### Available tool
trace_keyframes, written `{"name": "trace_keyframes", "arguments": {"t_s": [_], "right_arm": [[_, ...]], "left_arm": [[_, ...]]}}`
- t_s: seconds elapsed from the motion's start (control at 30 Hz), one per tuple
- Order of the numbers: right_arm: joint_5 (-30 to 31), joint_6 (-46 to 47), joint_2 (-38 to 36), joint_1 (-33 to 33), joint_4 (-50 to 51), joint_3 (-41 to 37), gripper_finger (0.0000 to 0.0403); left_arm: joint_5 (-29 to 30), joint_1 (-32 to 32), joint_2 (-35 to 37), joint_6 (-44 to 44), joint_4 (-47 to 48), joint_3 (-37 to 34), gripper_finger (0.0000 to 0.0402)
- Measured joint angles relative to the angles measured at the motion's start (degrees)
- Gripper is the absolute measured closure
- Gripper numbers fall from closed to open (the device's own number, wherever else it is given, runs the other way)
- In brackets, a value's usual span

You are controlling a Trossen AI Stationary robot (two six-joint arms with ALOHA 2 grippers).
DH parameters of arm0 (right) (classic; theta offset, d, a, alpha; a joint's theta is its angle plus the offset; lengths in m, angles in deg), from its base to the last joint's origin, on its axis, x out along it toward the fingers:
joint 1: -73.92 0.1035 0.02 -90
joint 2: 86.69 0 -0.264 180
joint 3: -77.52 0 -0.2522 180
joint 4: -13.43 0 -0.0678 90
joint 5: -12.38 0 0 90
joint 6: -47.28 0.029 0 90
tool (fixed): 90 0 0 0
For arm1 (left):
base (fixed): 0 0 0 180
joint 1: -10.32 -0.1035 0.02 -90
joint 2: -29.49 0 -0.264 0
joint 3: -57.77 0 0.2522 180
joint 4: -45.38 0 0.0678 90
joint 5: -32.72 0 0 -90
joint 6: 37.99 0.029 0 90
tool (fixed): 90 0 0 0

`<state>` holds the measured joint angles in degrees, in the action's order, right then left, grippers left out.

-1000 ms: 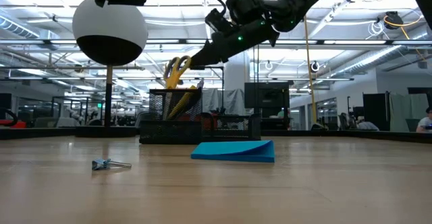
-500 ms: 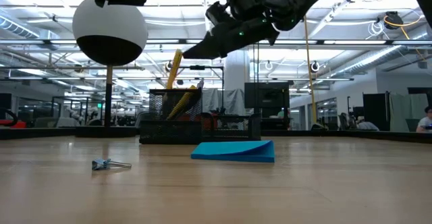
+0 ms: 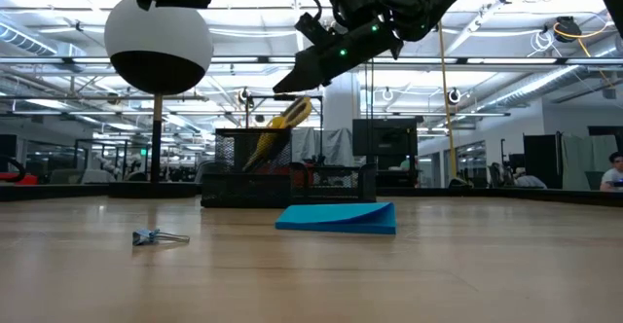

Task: Pick and place office supplies into organizer
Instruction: Put the blue sticky note into the black mesh desk organizer

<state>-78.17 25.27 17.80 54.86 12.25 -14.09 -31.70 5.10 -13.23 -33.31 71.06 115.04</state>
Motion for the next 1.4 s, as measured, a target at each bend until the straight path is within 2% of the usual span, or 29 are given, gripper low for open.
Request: {"name": "trace_keyframes", "arguments": {"t_s": [0.47, 0.7, 0.9, 1.03, 1.23, 1.4], "right_arm": [[0.69, -1.37, -0.05, 0.86, 1.91, 0.0, 0.0359], [0.73, -1.2, -3.28, 2.66, 3.4, 0.0, 0.036], [0.73, -0.14, -6.11, 6.57, 5.52, 0.02, 0.0358], [0.72, 1.6, -7.53, 10.22, 8.2, 0.02, 0.0359], [0.79, -2.74, -8.76, 16.62, 15.96, 0.02, 0.0359], [7.18, -2.78, -8.76, 22.4, 19.81, 0.02, 0.0359]], "left_arm": [[-0.02, -0.02, 0.0, 0.0, 0.0, 0.0, 0.0282], [-0.24, 0.05, 0.0, 0.09, 0.01, 0.0, 0.0282], [-0.69, 0.07, 0.0, -0.14, 0.01, 0.0, 0.0282], [-3.29, 0.07, 0.0, -0.65, -0.07, 0.0, 0.0282], [-7.53, 0.09, 0.0, -1.14, -0.09, 0.0, 0.0282], [-12.48, 0.09, 0.0, -3.64, -0.13, 0.0, 0.0282]]}}
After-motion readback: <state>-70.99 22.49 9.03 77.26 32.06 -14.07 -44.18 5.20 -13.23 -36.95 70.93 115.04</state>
